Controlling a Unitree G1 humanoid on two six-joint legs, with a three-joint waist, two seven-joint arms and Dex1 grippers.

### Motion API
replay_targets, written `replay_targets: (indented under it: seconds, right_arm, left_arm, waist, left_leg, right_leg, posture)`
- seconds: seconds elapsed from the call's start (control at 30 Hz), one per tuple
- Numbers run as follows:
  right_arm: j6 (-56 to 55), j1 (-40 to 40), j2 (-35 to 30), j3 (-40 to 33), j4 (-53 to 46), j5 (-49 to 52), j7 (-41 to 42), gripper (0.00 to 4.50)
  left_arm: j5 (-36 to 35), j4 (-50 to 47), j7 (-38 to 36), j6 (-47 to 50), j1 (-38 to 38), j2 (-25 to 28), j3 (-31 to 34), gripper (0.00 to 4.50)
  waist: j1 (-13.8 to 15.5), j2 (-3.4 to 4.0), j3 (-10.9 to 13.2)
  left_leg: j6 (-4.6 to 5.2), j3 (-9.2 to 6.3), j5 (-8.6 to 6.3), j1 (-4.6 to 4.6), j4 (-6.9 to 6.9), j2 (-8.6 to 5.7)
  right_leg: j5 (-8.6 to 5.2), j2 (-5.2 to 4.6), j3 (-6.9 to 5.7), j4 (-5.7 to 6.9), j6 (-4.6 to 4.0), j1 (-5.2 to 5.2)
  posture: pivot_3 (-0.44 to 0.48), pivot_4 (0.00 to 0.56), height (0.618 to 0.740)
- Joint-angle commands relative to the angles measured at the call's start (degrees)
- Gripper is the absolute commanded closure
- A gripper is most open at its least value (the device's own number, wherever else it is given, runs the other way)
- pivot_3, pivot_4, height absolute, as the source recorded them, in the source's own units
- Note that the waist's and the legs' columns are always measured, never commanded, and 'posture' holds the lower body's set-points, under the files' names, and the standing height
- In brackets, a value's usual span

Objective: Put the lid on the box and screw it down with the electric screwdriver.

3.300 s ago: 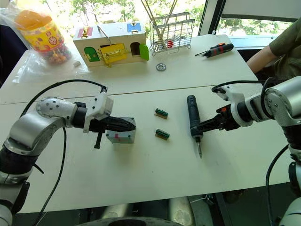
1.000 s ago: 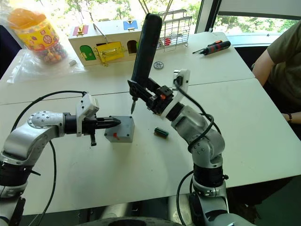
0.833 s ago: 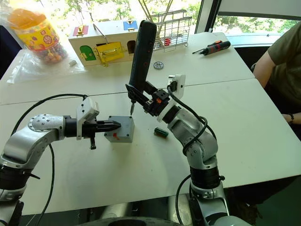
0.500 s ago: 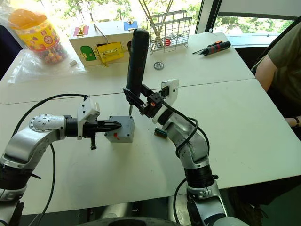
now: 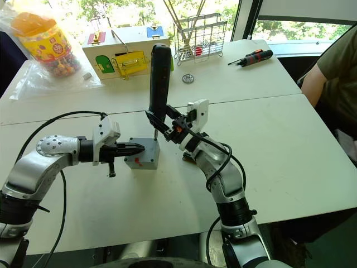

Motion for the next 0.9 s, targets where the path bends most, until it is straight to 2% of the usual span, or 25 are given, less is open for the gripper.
replay_targets:
  seconds: [0.03, 0.13, 0.23, 0.43, 0.57, 0.9]
  right_arm:
    - [-0.8, 0.8, -0.2, 3.2, 0.0, -1.8, 1.2, 2.74]
    - [-1.2, 1.3, -1.7, 6.1, 1.7, -5.5, 1.6, 2.74]
    - [-2.0, 1.7, -2.2, 7.4, 2.9, -7.4, 1.6, 2.74]
    - [-4.0, 3.4, -1.6, 7.7, 5.1, -8.4, 1.8, 2.74]
    - [-4.5, 3.5, -1.0, 7.0, 6.8, -9.0, 0.6, 2.74]
    - [-5.1, 4.6, -1.3, 9.6, 7.5, -11.9, 0.9, 2.74]
  left_arm:
    - [1.3, 0.2, -0.2, 1.0, 0.3, 0.8, -1.4, 4.50]
    - [1.2, 0.2, -0.3, 1.5, 0.3, 0.9, -1.4, 4.50]
    - [1.3, 0.6, -0.4, 1.4, 0.6, 0.8, -1.4, 4.50]
    - [1.4, 1.0, -0.3, 1.4, 1.2, 0.7, -1.5, 4.50]
    - [2.2, 1.3, -0.1, 0.6, 2.2, 0.7, -1.9, 4.50]
    - [2.4, 0.8, 0.0, 0.4, 2.7, 0.3, -2.1, 4.50]
  waist:
    - [0.0, 0.00, 0.0]
    - [0.0, 0.10, -0.1]
    - [0.0, 0.23, -0.5]
    - [0.0, 0.23, -0.8]
    - [0.1, 0.23, -0.9]
    - [0.1, 0.25, -1.5]
  left_leg:
    - [0.00, 0.00, 0.00, 0.09, -0.03, 0.00]
    - [0.04, 0.00, -0.04, 0.53, -0.18, 0.02]
    - [0.08, 0.00, -0.07, 0.56, -0.19, 0.05]
    - [0.12, 0.00, -0.11, 0.85, -0.28, 0.08]
    - [0.17, 0.03, -0.15, 1.56, -0.66, 0.09]
    - [0.37, 0.06, -0.27, 2.13, -1.07, 0.12]
  right_leg:
    - [0.00, 0.00, 0.00, 0.00, 0.00, 0.08]
    - [-0.01, 0.02, 0.02, -0.14, -0.01, 0.51]
    - [-0.01, 0.08, 0.04, -0.22, -0.01, 0.56]
    - [-0.01, 0.14, 0.11, -0.31, -0.02, 0.74]
    - [-0.03, 0.15, 0.21, -0.49, -0.02, 1.22]
    - [-0.04, 0.17, 0.32, -0.61, -0.04, 1.55]
  posture:
    - [0.000, 0.150, 0.740]
    - [0.000, 0.150, 0.740]
    - [0.000, 0.150, 0.740]
    - [0.000, 0.150, 0.740]
    - [0.000, 0.150, 0.740]
    - [0.000, 0.150, 0.740]
